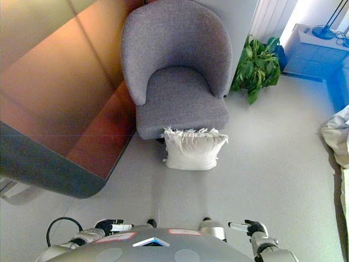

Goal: Pick up the pillow and put it on the sofa.

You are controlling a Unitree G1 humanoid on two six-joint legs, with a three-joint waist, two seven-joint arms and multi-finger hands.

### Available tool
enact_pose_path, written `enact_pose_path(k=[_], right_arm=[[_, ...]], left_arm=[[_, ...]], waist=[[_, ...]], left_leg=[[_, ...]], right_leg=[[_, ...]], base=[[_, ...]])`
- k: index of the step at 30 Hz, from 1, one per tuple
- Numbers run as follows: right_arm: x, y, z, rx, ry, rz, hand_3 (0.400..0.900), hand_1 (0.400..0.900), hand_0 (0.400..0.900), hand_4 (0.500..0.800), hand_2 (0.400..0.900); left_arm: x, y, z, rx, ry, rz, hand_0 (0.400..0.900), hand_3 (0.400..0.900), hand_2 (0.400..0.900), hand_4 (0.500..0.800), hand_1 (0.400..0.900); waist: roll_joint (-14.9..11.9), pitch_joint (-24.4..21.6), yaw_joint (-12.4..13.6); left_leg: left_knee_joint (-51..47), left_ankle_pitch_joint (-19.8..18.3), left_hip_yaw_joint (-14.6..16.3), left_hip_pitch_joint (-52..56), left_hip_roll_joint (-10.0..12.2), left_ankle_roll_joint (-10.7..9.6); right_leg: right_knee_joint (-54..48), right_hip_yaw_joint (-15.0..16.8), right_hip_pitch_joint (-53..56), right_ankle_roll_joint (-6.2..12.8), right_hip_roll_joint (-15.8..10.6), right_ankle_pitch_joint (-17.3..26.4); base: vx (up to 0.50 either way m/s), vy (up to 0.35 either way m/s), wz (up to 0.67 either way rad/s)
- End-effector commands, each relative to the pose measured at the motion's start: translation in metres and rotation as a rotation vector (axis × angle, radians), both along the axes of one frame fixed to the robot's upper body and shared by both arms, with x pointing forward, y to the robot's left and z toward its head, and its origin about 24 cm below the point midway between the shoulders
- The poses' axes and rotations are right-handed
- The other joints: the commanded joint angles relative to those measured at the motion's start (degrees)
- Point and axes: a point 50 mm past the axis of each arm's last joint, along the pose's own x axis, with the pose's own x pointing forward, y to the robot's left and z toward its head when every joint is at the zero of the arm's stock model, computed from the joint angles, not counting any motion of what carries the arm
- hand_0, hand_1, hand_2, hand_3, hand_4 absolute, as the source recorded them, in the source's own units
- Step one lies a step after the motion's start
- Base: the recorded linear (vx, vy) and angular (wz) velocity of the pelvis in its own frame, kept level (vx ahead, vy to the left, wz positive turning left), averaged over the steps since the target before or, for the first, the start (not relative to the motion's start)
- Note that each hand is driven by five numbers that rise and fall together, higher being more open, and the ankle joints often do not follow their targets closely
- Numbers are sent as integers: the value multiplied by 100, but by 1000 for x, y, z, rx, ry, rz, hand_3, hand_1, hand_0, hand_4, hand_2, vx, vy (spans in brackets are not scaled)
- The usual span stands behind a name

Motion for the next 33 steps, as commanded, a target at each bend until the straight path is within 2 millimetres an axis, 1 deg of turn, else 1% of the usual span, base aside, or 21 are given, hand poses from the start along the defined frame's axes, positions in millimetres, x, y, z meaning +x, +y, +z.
enact_pose_path(k=[1,10,15,21,28,31,33], right_arm=[[18,-5,3,-39,-28,35,900,900,900,800,900],[22,0,2,-16,-24,53,900,900,900,800,900],[22,-2,3,-42,8,98,900,900,900,800,900],[23,-5,4,-44,21,97,900,900,900,800,900],[24,-6,4,-38,21,86,900,900,900,800,900],[25,-3,3,-27,19,79,900,900,900,800,900],[27,-2,4,-19,11,75,900,900,900,800,900]], left_arm=[[12,1,2,17,-26,-5,900,900,900,800,900],[14,-3,1,-4,-30,-8,900,900,900,800,900],[14,-3,1,1,-26,-13,900,900,900,800,900],[14,0,2,11,-22,-30,900,900,900,800,900],[18,-2,2,7,-32,-50,900,900,900,800,900],[20,-3,2,14,-30,-57,900,900,900,800,900],[23,-3,2,17,-31,-59,900,900,900,800,900]], waist=[[-3,105,56],[-10,161,54],[-11,201,44],[20,269,25],[84,329,-25],[110,372,-74],[150,441,-141]], left_leg=[[-32,-349,134,43,-523,514],[-32,-344,139,36,-513,514],[-32,-344,148,20,-506,517],[-32,-325,147,-12,-477,503],[-32,-305,149,-42,-455,482],[-29,-276,173,-83,-414,475],[23,-234,169,-155,-343,464]], right_leg=[[94,-219,-136,65,99,54],[114,-213,-158,58,102,51],[130,-200,-195,59,99,50],[145,-163,-245,42,122,44],[163,-121,-298,19,144,30],[323,-81,-401,-15,187,-59],[566,3,-561,-79,260,-173]], base=[[0,0,0],[0,0,0],[0,-7,0],[2,-40,-1],[4,-35,-3],[8,-82,-4],[-16,-103,-2]])
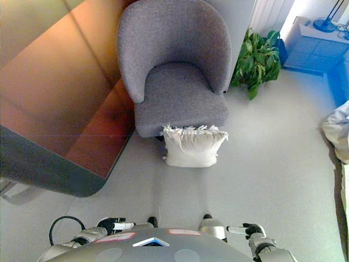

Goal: Pick up the pillow and put it on the sofa.

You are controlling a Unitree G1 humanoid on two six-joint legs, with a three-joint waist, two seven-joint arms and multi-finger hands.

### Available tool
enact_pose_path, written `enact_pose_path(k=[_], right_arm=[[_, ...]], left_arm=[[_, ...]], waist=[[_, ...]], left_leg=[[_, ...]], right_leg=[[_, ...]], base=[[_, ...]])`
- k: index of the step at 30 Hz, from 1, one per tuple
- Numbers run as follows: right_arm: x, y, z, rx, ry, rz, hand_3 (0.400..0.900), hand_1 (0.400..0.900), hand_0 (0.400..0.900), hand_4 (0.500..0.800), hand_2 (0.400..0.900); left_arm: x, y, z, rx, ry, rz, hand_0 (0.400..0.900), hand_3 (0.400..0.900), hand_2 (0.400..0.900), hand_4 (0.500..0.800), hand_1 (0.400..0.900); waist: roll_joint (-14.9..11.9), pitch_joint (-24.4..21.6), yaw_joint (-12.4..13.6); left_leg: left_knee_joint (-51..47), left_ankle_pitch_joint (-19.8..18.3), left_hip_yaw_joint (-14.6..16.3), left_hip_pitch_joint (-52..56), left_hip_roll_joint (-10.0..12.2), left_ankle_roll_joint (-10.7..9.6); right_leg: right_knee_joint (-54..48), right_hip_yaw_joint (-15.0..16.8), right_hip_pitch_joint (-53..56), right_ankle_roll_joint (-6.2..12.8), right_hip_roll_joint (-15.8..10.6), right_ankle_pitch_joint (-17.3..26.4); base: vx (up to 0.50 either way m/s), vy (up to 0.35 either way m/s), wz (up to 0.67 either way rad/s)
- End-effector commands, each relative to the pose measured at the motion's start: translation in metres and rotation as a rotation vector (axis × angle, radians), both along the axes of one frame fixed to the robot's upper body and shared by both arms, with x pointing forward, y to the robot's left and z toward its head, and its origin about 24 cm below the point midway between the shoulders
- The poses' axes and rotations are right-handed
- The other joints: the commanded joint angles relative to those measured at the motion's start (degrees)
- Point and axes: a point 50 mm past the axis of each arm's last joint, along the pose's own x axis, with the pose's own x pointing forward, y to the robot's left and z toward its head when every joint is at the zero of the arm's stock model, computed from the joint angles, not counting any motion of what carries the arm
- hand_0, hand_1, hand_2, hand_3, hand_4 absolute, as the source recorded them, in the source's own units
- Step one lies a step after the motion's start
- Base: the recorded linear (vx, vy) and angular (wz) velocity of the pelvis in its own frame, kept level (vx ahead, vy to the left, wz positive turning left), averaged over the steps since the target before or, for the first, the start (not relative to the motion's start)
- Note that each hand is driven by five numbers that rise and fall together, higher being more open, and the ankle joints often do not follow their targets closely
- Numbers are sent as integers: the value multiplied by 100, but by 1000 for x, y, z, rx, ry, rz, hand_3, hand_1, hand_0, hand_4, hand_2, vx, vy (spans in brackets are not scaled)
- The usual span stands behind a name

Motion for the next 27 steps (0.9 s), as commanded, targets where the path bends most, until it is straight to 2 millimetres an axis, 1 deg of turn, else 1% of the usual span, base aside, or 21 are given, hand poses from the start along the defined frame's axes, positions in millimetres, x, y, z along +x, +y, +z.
enact_pose_path(k=[1,2,3,4,5,6,7,8,9,10,11,13,14,16,17,19,22,23,25,26,27], right_arm=[[31,-5,5,-19,-51,29,900,900,900,800,900],[36,-6,6,-20,-65,27,900,900,900,800,900],[37,-6,6,-21,-67,26,900,900,900,800,900],[40,-7,7,-23,-76,23,900,900,900,800,900],[43,-9,8,-27,-88,19,900,900,900,800,900],[44,-10,9,-31,-94,24,900,900,900,800,900],[44,-11,9,-34,-95,29,900,900,900,800,900],[44,-11,9,-34,-93,41,900,900,900,800,900],[43,-12,9,-33,-88,54,900,900,900,800,900],[42,-12,9,-33,-81,60,900,900,900,800,900],[41,-13,10,-35,-73,64,900,900,900,800,900],[40,-17,11,-39,-64,82,900,900,900,800,900],[40,-18,11,-39,-63,85,900,900,900,800,900],[43,-21,12,-42,-69,107,900,900,900,800,900],[45,-21,13,-39,-73,118,900,900,900,800,900],[48,-21,14,-29,-82,150,900,900,900,800,900],[54,-18,14,-5,-99,208,900,900,900,800,900],[55,-16,14,3,-104,223,900,900,900,800,900],[57,-12,13,17,-111,235,900,900,900,800,900],[59,-9,12,26,-118,233,900,900,900,800,900],[60,-8,12,31,-123,229,900,900,900,800,900]], left_arm=[[18,1,3,24,-12,-44,900,900,900,800,900],[23,0,4,23,-15,-44,900,900,900,800,900],[24,-1,4,23,-16,-44,900,900,900,800,900],[27,-2,4,23,-17,-43,900,900,900,800,900],[28,-3,4,20,-15,-39,900,900,900,800,900],[27,-3,4,16,-9,-34,900,900,900,800,900],[25,-3,3,15,-5,-31,900,900,900,800,900],[22,-3,3,13,-2,-21,900,900,900,800,900],[17,-3,2,9,5,-7,900,900,900,800,900],[14,-3,1,4,12,5,900,900,900,800,900],[7,-4,0,-1,20,16,900,900,900,800,900],[-1,-6,-2,-7,31,33,900,900,900,800,900],[-3,-6,-2,-7,32,35,900,900,900,800,900],[-11,-8,-4,-12,48,53,900,900,900,800,900],[-15,-9,-4,-13,57,62,900,900,900,800,900],[-25,-10,-6,-11,78,85,900,900,900,800,900],[-42,-8,-6,-6,107,123,900,900,900,800,900],[-44,-8,-6,-3,111,126,900,900,900,800,900],[-47,-6,-6,5,118,127,900,900,900,800,900],[-46,-5,-6,11,117,126,900,900,900,800,900],[-43,-3,-5,14,113,128,900,900,900,800,900]], waist=[[47,339,-103],[72,408,-164],[75,413,-174],[70,447,-213],[18,502,-280],[-50,532,-324],[-88,549,-341],[-153,571,-341],[-189,637,-303],[-191,663,-232],[-125,716,-136],[16,810,17],[26,832,37],[168,879,222],[220,889,325],[231,893,516],[295,830,730],[313,804,777],[321,752,856],[330,725,895],[301,695,894]], left_leg=[[35,-224,138,-46,-331,454],[150,-174,97,-138,-253,421],[186,-173,89,-169,-240,413],[383,-192,56,-252,-175,395],[862,-257,69,-376,-72,369],[1432,-178,138,-527,63,341],[1776,-113,151,-651,151,335],[2238,-60,110,-797,204,383],[2706,-10,-9,-1062,210,436],[2820,111,-105,-1347,123,464],[2718,223,-184,-1579,35,464],[2287,516,-212,-1762,-11,377],[2222,553,-208,-1765,-23,363],[1484,884,-206,-1949,-135,248],[1060,1073,-260,-2030,-162,175],[298,1268,-368,-2140,-199,98],[50,1446,-503,-2430,-35,-23],[50,1491,-473,-2493,36,-48],[11,1567,-309,-2683,170,-118],[109,1575,-81,-2745,249,-115],[134,1297,299,-2795,320,-22]], right_leg=[[632,-4,-458,-99,272,-210],[839,96,-608,-168,331,-293],[879,108,-645,-180,338,-309],[1023,153,-749,-228,366,-354],[1201,189,-883,-296,342,-377],[1276,191,-929,-379,316,-383],[1315,188,-945,-434,310,-391],[1353,223,-934,-494,294,-404],[1397,325,-848,-543,321,-466],[1393,448,-769,-559,361,-501],[1408,558,-632,-544,445,-588],[1380,679,-345,-508,584,-750],[1372,692,-290,-502,591,-778],[1227,831,107,-467,701,-925],[1153,917,314,-457,737,-995],[1017,1118,713,-439,702,-1186],[1040,1287,1122,-408,663,-1670],[1096,1281,1205,-376,627,-1824],[1227,1221,1372,-301,517,-2085],[1340,1142,1490,-243,427,-2230],[1496,1002,1537,-160,295,-2199]], base=[[-49,-117,1],[-42,-89,2],[-53,-112,3],[-31,-133,-1],[-16,-180,-8],[29,-196,-18],[75,-192,-31],[134,-211,-52],[216,-186,-74],[332,-112,-92],[375,-14,-84],[353,59,-66],[335,78,-54],[473,105,-70],[614,130,-94],[617,124,-95],[635,181,-78],[608,250,-51],[578,297,-26],[587,383,1],[690,485,14]])
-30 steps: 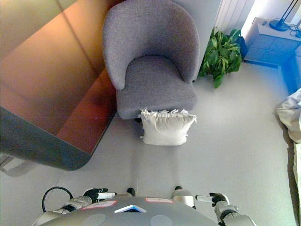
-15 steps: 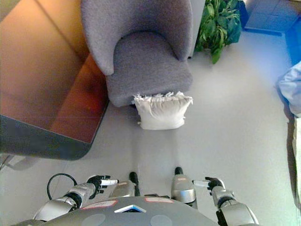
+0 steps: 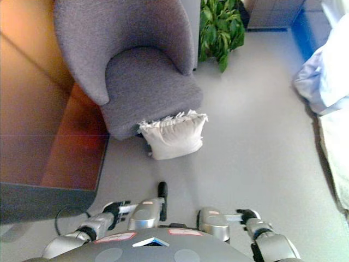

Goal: Pick up the pillow and put it on the sofa.

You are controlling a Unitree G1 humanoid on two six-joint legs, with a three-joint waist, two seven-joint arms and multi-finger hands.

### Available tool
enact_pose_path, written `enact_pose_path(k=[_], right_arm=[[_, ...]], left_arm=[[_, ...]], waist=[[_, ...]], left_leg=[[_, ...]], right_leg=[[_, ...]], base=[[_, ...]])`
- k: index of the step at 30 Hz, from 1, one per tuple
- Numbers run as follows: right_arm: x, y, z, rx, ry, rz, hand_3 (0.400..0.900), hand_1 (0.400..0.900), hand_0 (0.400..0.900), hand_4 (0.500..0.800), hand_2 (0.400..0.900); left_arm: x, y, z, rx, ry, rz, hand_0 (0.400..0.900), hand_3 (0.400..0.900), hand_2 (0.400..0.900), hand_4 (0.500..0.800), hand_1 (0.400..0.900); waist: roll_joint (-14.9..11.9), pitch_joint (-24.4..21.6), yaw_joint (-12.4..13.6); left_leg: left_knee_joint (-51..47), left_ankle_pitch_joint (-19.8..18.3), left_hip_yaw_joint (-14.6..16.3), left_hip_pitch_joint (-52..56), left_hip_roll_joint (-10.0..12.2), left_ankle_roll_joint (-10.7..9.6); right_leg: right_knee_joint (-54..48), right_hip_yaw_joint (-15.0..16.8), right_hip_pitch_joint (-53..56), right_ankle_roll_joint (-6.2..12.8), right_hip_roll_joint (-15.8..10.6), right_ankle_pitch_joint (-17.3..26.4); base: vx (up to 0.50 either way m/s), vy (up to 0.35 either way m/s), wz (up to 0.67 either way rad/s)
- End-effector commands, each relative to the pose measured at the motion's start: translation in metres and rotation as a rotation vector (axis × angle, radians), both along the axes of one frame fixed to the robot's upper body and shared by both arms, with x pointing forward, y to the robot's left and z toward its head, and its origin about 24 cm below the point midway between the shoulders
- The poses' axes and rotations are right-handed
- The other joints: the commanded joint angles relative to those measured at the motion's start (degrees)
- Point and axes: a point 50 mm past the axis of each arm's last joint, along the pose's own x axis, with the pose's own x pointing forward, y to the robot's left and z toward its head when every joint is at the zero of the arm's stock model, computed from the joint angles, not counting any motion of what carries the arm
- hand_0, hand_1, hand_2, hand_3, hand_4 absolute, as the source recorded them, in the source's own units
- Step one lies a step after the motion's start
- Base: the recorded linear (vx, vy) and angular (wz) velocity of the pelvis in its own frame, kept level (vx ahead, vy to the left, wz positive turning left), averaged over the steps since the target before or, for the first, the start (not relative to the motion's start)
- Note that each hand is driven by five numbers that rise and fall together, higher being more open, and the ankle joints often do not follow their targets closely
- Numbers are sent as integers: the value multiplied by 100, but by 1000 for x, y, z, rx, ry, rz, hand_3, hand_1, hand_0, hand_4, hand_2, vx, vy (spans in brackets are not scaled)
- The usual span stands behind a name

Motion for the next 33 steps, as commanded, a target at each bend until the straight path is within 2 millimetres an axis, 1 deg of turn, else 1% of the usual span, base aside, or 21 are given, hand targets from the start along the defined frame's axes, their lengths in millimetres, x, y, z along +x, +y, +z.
enact_pose_path(k=[1,3,4,5,6,7,8,9,10,11,12,14,16,19,21,23,25,27,29,32,33], right_arm=[[8,-28,10,-76,-32,33,900,900,900,800,900],[10,-25,10,-45,-38,5,900,900,900,800,900],[10,-24,10,-44,-39,-16,900,900,900,800,900],[7,-24,9,-40,-29,-11,900,900,900,800,900],[5,-25,9,-40,-25,-9,900,900,900,800,900],[5,-26,9,-43,-29,-9,900,900,900,800,900],[11,-26,11,-47,-58,-8,900,900,900,800,900],[18,-25,13,-47,-91,-3,900,900,900,800,900],[39,-24,19,-51,-171,16,900,900,900,800,900],[61,-23,27,-52,-248,33,900,900,900,800,900],[80,-21,35,-59,-309,53,900,900,900,800,900],[105,-16,46,-64,-397,74,900,900,900,800,900],[105,-17,47,-85,-410,79,900,900,900,800,900],[96,-23,44,-112,-397,56,900,900,900,800,900],[92,-29,44,-140,-387,30,900,900,900,800,900],[90,-33,45,-157,-389,26,900,900,900,800,900],[90,-34,45,-169,-376,43,900,900,900,800,900],[97,-36,49,-176,-402,38,900,900,900,800,900],[118,-45,64,-187,-471,38,900,900,900,800,900],[171,-58,107,-234,-588,44,900,900,900,800,900],[183,-63,121,-252,-619,45,900,900,900,800,900]], left_arm=[[-48,3,-4,17,142,13,900,900,900,800,900],[-39,8,-2,23,115,5,900,900,900,800,900],[-32,12,-1,23,87,-14,900,900,900,800,900],[-27,14,1,22,69,-28,900,900,900,800,900],[-20,18,3,24,52,-45,900,900,900,800,900],[-16,19,4,26,42,-53,900,900,900,800,900],[-5,20,6,37,25,-72,900,900,900,800,900],[3,22,7,46,10,-78,900,900,900,800,900],[17,25,11,60,-26,-85,900,900,900,800,900],[30,28,15,67,-69,-80,900,900,900,800,900],[42,30,19,75,-114,-70,900,900,900,800,900],[63,33,27,93,-178,-66,900,900,900,800,900],[71,34,30,100,-192,-81,900,900,900,800,900],[66,34,28,96,-171,-85,900,900,900,800,900],[56,36,25,97,-141,-86,900,900,900,800,900],[45,35,22,95,-126,-75,900,900,900,800,900],[36,34,19,107,-120,-54,900,900,900,800,900],[35,33,19,90,-125,-79,900,900,900,800,900],[42,32,20,79,-137,-114,900,900,900,800,900],[62,27,25,55,-183,-128,900,900,900,800,900],[67,25,26,44,-196,-132,900,900,900,800,900]], waist=[[309,-230,163],[267,-237,226],[164,-257,284],[111,-281,281],[54,-297,223],[40,-291,184],[27,-268,182],[22,-231,179],[88,-125,169],[148,24,114],[213,193,64],[182,442,-141],[89,499,-316],[-6,466,-521],[-22,436,-635],[-74,417,-699],[-163,420,-680],[-118,504,-585],[-2,620,-510],[232,857,-443],[312,929,-427]], left_leg=[[-1728,1407,579,-1049,426,-228],[-1165,1429,525,-1199,358,-211],[-569,1371,365,-1364,192,-90],[-386,1199,376,-1339,91,60],[-419,1041,417,-1232,-12,170],[-458,908,391,-1107,-84,217],[-542,727,314,-860,-218,284],[-596,719,307,-783,-254,283],[-693,731,332,-682,-197,239],[-756,705,323,-567,-152,198],[-825,677,299,-494,-103,183],[-895,500,153,-389,-239,246],[-932,288,12,-270,-373,303],[-951,-155,-167,137,-446,300],[-855,-464,-398,426,-396,314],[-540,-705,-652,538,-283,314],[-175,-860,-849,541,-241,233],[-341,-788,-951,626,-96,115],[-666,-625,-1026,637,-51,53],[-1062,-393,-1139,498,-63,-34],[-1076,-335,-1182,381,-88,-49]], right_leg=[[-136,-22,1586,536,-301,-402],[184,-202,1583,603,-461,-381],[445,-337,1601,751,-701,85],[809,-319,1511,828,-774,563],[1137,-297,1233,882,-739,1042],[1382,-350,835,888,-786,1363],[1234,-707,309,846,-1063,1601],[965,-958,137,818,-1190,1467],[545,-1214,-289,749,-1190,1268],[323,-1389,-894,704,-1226,1376],[296,-1429,-1419,678,-1243,1498],[22,-1192,-2157,744,-1159,2051],[-397,-950,-2347,857,-1207,2485],[-1027,-804,-2512,996,-1442,2972],[-1037,-590,-2636,1011,-1497,3042],[-816,-387,-2628,1020,-1530,2855],[-830,-409,-2527,1098,-1646,2878],[-562,-510,-2589,1145,-1670,2840],[-595,-588,-2622,1160,-1641,2809],[-470,-672,-3032,1133,-1606,2777],[-361,-668,-3190,1117,-1603,2748]], base=[[582,407,24],[509,320,18],[525,338,24],[578,387,44],[397,285,50],[420,268,34],[321,162,7],[261,82,-13],[20,-32,-17],[-129,-52,-18],[-191,-74,5],[-28,-125,56],[265,-184,98],[480,-218,106],[505,-230,111],[438,-274,106],[401,-328,68],[234,-276,35],[60,-135,26],[-49,-5,25],[-34,26,30]])
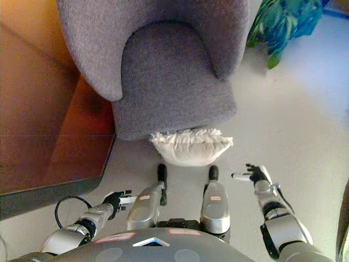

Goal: Pick up the pillow and put it on the sofa.

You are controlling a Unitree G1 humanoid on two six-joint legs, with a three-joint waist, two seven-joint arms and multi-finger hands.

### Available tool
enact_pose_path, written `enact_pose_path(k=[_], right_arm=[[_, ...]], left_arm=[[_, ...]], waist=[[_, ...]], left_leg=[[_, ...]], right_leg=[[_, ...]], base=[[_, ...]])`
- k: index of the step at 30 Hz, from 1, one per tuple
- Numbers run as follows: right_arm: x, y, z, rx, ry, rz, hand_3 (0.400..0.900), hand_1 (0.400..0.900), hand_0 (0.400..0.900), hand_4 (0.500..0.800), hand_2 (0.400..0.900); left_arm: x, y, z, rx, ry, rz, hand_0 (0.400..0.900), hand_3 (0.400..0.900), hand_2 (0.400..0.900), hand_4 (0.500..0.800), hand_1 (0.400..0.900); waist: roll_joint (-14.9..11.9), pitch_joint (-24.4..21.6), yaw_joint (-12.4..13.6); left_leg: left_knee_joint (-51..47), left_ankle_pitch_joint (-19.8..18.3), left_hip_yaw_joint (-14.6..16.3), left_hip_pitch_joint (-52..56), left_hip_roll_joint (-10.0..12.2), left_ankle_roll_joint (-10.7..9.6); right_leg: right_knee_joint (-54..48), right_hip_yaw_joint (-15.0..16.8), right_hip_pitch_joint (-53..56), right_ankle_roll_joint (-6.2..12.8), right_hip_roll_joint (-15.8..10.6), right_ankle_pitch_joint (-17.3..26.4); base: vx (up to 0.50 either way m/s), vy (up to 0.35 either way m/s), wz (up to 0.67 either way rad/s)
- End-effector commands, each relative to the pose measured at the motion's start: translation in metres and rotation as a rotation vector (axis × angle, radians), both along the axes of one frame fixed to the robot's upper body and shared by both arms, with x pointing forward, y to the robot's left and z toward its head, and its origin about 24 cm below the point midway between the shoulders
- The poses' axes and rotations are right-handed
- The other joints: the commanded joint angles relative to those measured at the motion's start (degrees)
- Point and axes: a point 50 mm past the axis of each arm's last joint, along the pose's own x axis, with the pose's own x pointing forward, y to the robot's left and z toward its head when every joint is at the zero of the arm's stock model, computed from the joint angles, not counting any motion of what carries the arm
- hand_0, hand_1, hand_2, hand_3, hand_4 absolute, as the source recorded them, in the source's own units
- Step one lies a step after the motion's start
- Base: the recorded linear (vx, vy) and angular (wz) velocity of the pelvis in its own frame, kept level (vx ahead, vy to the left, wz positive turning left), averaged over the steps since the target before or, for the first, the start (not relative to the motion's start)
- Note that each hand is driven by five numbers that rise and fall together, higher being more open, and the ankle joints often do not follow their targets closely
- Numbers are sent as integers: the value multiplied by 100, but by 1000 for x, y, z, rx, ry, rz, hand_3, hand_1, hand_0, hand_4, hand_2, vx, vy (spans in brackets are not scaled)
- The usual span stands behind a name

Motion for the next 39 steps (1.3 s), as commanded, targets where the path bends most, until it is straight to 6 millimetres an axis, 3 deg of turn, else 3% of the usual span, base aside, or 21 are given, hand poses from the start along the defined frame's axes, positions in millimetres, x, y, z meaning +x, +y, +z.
enact_pose_path(k=[1,9,15,21,26,33,39], right_arm=[[59,-5,52,-29,-174,20,900,900,900,800,900],[104,-42,140,-152,-291,67,900,900,900,800,900],[125,-49,193,-211,-384,97,900,900,900,800,900],[135,-52,228,-306,-412,130,900,900,900,800,900],[136,-63,256,-543,-360,147,900,900,900,800,900],[137,-71,315,-1147,-174,230,900,900,900,800,900],[149,-53,343,-1255,-149,252,900,900,900,800,900]], left_arm=[[9,29,12,50,-30,1,900,900,900,800,900],[12,10,9,-61,-81,39,900,900,900,800,900],[15,-7,7,-140,-143,74,900,900,900,800,900],[19,-17,9,-210,-209,115,900,900,900,800,900],[20,-18,12,-243,-247,147,900,900,900,800,900],[23,-18,19,-268,-301,169,900,900,900,800,900],[23,-20,23,-288,-327,197,900,900,900,800,900]], waist=[[-104,299,177],[584,708,352],[922,929,418],[1106,1140,445],[1212,1142,539],[1372,1142,740],[1467,1142,951]], left_leg=[[273,-850,-369,465,81,-11],[352,-695,-505,-207,-166,21],[548,-536,-404,-897,-353,59],[851,-449,-288,-1499,-480,110],[980,-297,-241,-2095,-515,135],[985,-46,-300,-2744,-543,124],[976,63,-387,-3046,-536,125]], right_leg=[[-426,399,-937,481,-711,1206],[580,411,-1937,270,-677,756],[886,458,-2462,163,-605,588],[969,531,-2739,109,-580,516],[806,576,-2959,125,-569,580],[644,651,-3299,203,-600,702],[552,667,-3503,249,-628,750]], base=[[-12,38,25],[-28,108,15],[-48,131,2],[-25,49,3],[-11,0,1],[-57,-22,8],[-39,-15,6]])
